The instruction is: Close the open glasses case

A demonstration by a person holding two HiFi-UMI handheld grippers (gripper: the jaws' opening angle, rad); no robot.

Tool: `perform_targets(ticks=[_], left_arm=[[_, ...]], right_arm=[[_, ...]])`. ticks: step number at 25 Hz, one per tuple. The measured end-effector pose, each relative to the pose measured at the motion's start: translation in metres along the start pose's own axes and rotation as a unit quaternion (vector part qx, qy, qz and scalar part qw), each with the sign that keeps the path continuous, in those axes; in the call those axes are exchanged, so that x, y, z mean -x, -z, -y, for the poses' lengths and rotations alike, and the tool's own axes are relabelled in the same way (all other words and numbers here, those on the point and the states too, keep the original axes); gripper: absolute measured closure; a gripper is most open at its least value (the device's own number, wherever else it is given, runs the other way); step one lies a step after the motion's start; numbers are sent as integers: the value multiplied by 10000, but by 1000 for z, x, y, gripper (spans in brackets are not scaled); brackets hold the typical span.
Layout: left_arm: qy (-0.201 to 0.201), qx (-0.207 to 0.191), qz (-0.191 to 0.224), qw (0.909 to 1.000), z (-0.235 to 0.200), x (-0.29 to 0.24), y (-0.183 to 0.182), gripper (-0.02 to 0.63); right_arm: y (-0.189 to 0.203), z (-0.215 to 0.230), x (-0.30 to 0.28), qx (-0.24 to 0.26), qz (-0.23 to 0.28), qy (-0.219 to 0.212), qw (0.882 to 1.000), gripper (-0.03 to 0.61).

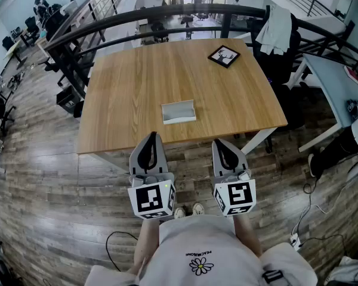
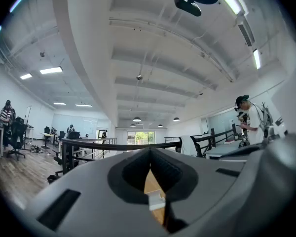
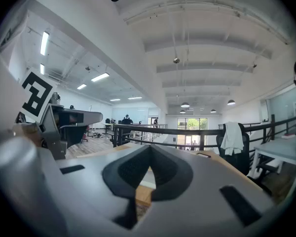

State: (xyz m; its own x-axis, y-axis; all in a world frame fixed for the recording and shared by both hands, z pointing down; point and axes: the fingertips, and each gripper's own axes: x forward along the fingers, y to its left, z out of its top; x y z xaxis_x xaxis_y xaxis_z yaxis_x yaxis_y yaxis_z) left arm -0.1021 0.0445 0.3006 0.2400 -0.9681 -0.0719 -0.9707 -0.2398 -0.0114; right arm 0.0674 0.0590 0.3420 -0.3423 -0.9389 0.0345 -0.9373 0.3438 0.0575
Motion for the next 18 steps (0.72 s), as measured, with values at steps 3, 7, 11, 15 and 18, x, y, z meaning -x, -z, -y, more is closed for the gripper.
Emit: perform_targets(ticks=[3, 7, 11, 15, 18], left_arm=[[-16, 10, -24, 10000, 3, -3, 3, 597], [-46, 6, -30, 10000, 5, -3, 4, 597], [-85, -17, -55, 9999, 8, -1, 5, 597], [-128, -48, -106, 9998, 13, 0, 9, 597], [-179, -102, -128, 9997, 19, 0, 11, 597]], right_arm=[[3, 3, -1, 5, 20, -53, 10000, 571], [5, 5, 0, -98, 34, -151, 9998, 571], [4, 9, 2, -119, 200, -100, 9997, 571], [2, 12, 4, -100, 255, -190, 9994, 571], [7, 17, 6, -241, 205, -286, 9991, 571]])
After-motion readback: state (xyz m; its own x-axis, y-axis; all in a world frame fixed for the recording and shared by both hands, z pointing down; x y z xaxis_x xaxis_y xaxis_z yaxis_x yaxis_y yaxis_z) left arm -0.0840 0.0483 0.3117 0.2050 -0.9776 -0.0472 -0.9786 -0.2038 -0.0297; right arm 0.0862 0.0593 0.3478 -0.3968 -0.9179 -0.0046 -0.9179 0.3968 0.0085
